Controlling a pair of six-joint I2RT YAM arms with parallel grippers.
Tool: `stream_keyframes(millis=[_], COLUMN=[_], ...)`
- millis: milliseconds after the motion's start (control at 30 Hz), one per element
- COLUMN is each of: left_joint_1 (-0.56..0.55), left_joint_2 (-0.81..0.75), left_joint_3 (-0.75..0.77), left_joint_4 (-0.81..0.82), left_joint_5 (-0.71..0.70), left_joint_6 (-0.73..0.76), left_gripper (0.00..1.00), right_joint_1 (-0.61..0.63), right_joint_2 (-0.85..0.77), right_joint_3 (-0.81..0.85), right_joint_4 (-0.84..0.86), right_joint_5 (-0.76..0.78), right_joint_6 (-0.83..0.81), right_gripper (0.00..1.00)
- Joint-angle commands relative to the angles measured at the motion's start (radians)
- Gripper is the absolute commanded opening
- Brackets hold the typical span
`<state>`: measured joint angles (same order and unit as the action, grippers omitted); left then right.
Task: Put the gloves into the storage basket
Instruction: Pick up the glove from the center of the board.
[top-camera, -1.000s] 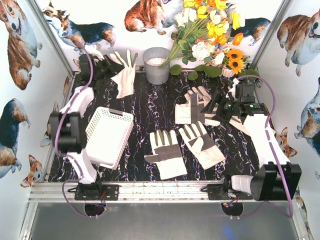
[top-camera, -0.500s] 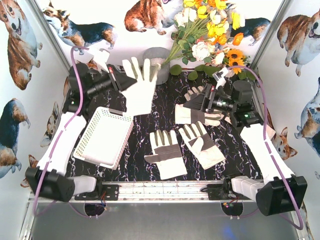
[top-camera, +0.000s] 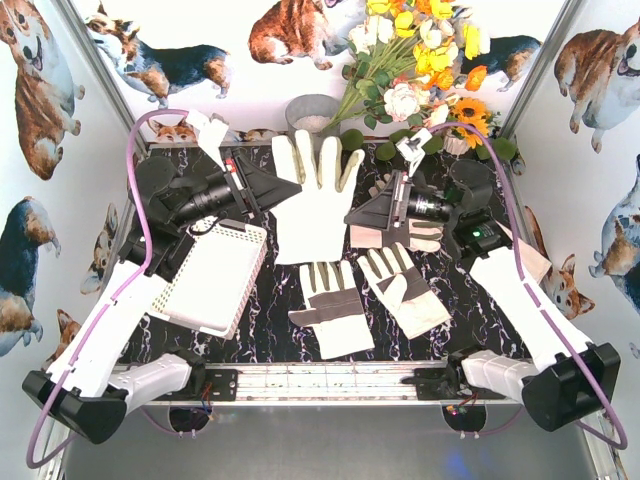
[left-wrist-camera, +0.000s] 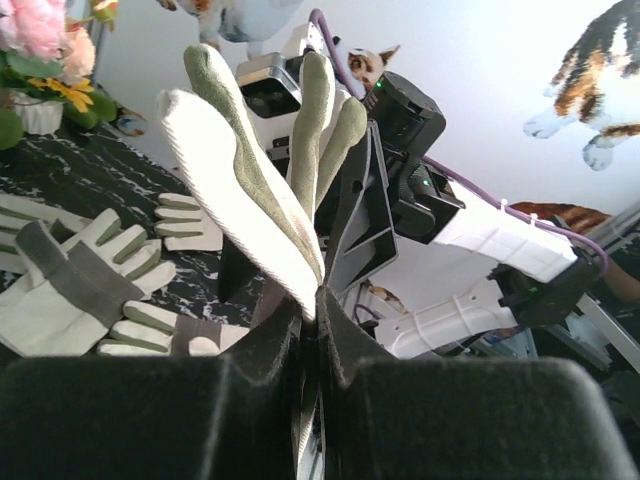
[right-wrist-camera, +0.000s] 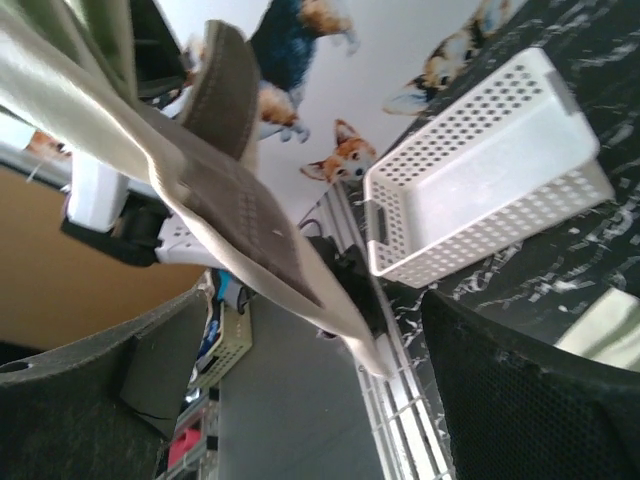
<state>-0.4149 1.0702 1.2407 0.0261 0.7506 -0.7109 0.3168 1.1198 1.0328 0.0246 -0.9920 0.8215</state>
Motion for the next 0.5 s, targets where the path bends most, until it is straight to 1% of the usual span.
stream_keyframes(millis=[0, 167, 233, 267, 300, 367, 400, 433, 467], left_joint_1=[-0.039, -0.051, -0.055, -0.055, -0.056, -0.056, -0.056, -0.056, -0.056], left_joint_2=[-0.02, -0.032, -0.037, -0.04, -0.043, -0.054, -0.06, -0.067, -0.078], left_joint_3=[0.003, -0.006, -0.012, -0.014, -0.019, -0.028, -0.036, -0.042, -0.05], left_joint_4=[0.058, 0.047, 0.046, 0.046, 0.045, 0.043, 0.043, 0.041, 0.036], left_joint_5=[-0.022, -0.042, -0.048, -0.05, -0.052, -0.059, -0.063, -0.068, -0.073], left_joint_6=[-0.038, -0.026, -0.023, -0.022, -0.021, -0.019, -0.017, -0.014, -0.011], left_gripper=[0.0, 0.0, 0.0, 0.0, 0.0, 0.0, 0.0, 0.0, 0.0], right_joint_1=[0.07, 0.127, 0.135, 0.136, 0.136, 0.136, 0.136, 0.136, 0.136], right_joint_2=[0.022, 0.044, 0.039, 0.035, 0.031, 0.022, 0.016, 0.01, 0.005], right_joint_3=[0.1, 0.166, 0.178, 0.18, 0.183, 0.19, 0.191, 0.192, 0.193], right_joint_4=[0.111, 0.129, 0.136, 0.135, 0.125, 0.098, 0.083, 0.069, 0.053], right_joint_5=[-0.052, -0.064, -0.044, -0.029, -0.014, 0.009, 0.017, 0.024, 0.029], right_joint_6=[0.036, 0.072, 0.09, 0.097, 0.1, 0.096, 0.094, 0.088, 0.081], right_gripper=[0.9, 0.91, 0.86, 0.76, 0.63, 0.28, 0.14, 0.04, 0.0])
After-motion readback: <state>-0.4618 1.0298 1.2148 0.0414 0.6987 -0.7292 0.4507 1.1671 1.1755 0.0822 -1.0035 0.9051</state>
